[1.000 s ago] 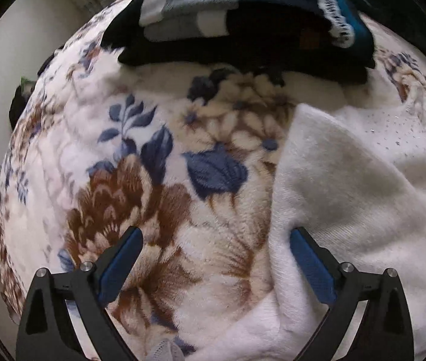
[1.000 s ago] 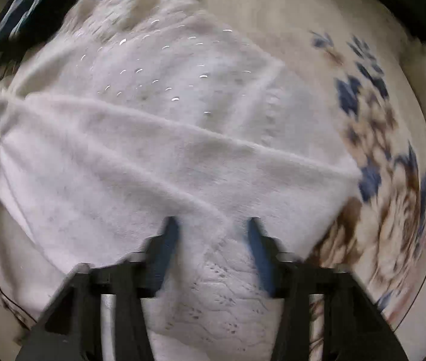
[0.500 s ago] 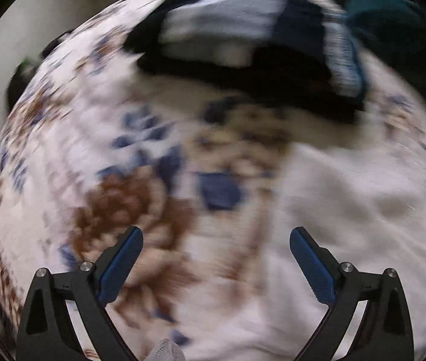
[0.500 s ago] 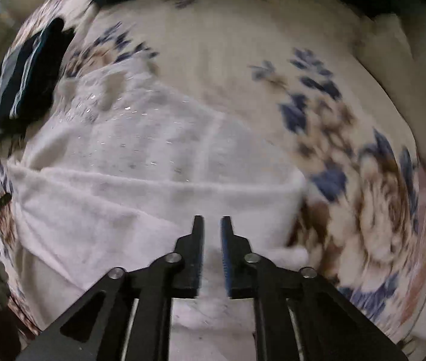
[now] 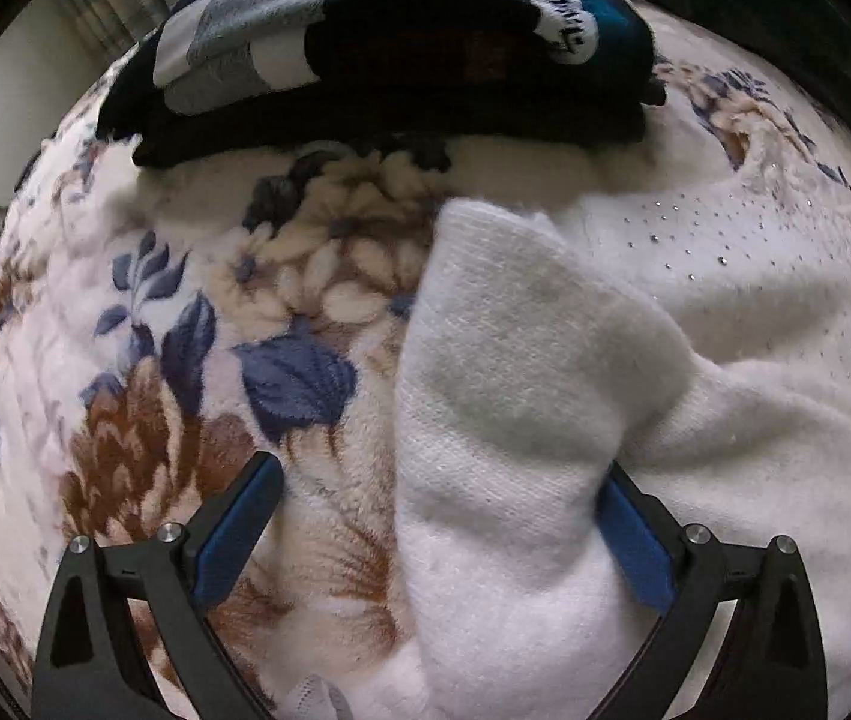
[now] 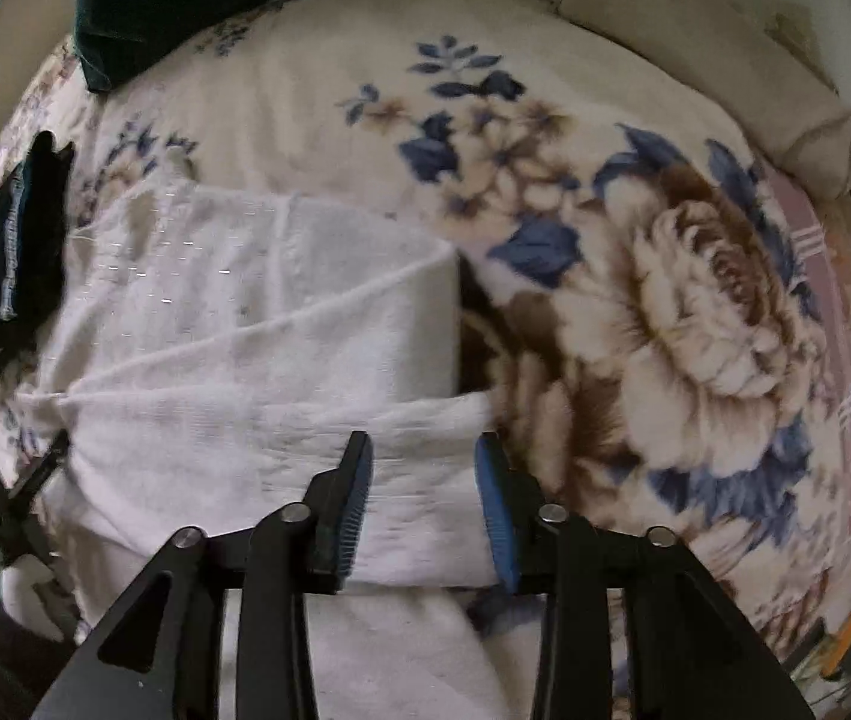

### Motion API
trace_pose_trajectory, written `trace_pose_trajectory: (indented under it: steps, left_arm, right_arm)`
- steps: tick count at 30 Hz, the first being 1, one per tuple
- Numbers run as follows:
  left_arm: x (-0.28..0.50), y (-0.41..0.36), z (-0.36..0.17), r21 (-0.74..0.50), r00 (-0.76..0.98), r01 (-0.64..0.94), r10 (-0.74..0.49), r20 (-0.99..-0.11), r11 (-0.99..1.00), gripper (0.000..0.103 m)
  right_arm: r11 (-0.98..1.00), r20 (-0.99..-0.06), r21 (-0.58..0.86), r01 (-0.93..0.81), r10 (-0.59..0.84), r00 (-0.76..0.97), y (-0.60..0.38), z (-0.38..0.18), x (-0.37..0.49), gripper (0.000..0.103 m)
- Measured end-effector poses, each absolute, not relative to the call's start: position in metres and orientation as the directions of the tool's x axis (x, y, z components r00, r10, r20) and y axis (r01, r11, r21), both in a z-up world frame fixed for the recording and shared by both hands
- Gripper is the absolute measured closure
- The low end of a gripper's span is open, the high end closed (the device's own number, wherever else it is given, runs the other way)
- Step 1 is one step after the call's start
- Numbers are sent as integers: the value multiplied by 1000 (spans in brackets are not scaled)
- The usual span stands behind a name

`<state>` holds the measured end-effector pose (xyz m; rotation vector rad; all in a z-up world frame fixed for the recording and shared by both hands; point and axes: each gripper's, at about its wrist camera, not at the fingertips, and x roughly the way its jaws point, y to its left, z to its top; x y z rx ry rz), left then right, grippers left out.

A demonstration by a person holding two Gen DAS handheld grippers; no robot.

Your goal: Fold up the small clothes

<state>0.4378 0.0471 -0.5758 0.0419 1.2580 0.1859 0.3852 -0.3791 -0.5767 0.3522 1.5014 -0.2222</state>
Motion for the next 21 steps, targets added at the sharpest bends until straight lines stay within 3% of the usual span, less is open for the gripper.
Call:
trace_pose_trajectory:
  steps: [6,7,8,11,17,21]
  left_arm:
    - [438,55,-569,132,292,-154,173,-941,979,0]
    - [438,55,-567,139,297,-157,181,-937,978,0]
    - [440,55,-567,148,301,-153,188,-935,977,0]
    - [439,63,-563,177,321,-146,216,-922,973,0]
    - [445,72,-563,212,317,-183,262,-912,960,0]
    - [444,69,-561,216,310,-172,261,-914,961,0]
  right_arm:
    - [810,-961,223,543,275,-15,-415,-627,369,50]
    - [807,-962,238,541,273,15,-415,-623,366,70]
    - [823,-968,238,516,245,56,-411,-615,365,99]
    - [863,-977,208,461,161,140,-401,-587,361,99]
    - [871,-930,291,395,162,329,-389,-529,365,100]
    - [901,-928,268,342,147,342,-375,-526,389,100]
